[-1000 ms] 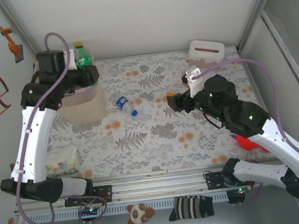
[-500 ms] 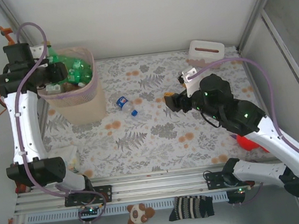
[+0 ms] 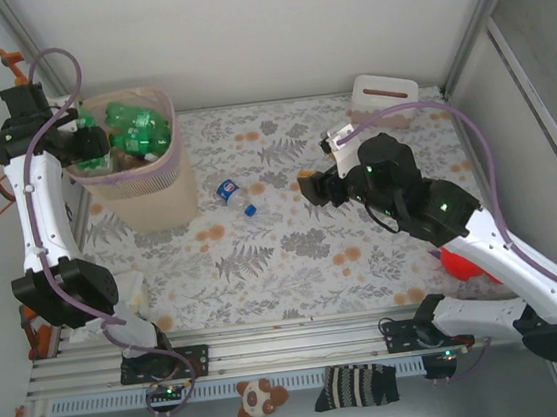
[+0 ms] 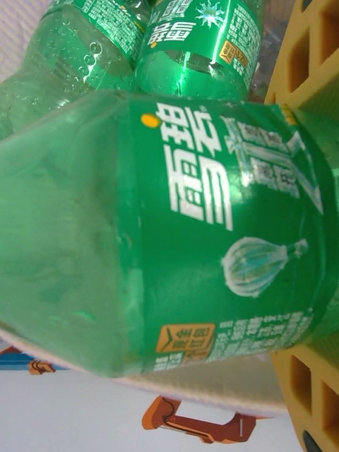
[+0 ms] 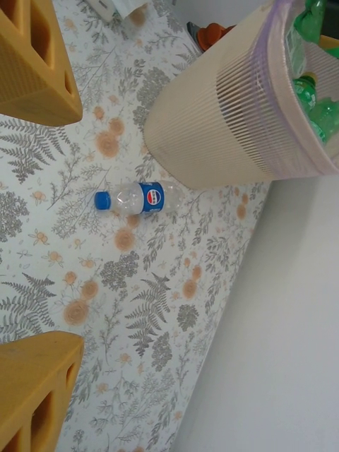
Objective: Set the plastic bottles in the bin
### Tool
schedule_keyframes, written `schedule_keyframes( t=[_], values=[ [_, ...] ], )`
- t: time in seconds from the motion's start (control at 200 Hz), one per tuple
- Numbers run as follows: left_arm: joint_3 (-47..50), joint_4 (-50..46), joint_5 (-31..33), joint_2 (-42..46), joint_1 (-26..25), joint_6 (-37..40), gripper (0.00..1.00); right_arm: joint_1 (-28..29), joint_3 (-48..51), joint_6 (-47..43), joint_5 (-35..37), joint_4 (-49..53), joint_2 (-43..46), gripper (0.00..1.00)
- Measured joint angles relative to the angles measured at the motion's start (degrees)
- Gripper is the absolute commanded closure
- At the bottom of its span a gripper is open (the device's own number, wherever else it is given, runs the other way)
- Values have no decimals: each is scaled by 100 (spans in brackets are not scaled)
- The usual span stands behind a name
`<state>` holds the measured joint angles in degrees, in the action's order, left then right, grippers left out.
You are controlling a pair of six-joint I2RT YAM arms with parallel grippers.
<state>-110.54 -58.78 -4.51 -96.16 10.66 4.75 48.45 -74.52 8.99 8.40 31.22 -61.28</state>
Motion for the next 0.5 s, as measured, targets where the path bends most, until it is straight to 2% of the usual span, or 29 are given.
schedule_keyframes(
  t=[0.1, 0.501],
  values=[
    [0, -2, 4, -15, -7, 9, 30, 0, 0, -2, 0, 0, -35, 25],
    [-205, -48, 55, 68, 33, -50, 25, 0, 0, -4, -2, -2, -35, 25]
  ],
)
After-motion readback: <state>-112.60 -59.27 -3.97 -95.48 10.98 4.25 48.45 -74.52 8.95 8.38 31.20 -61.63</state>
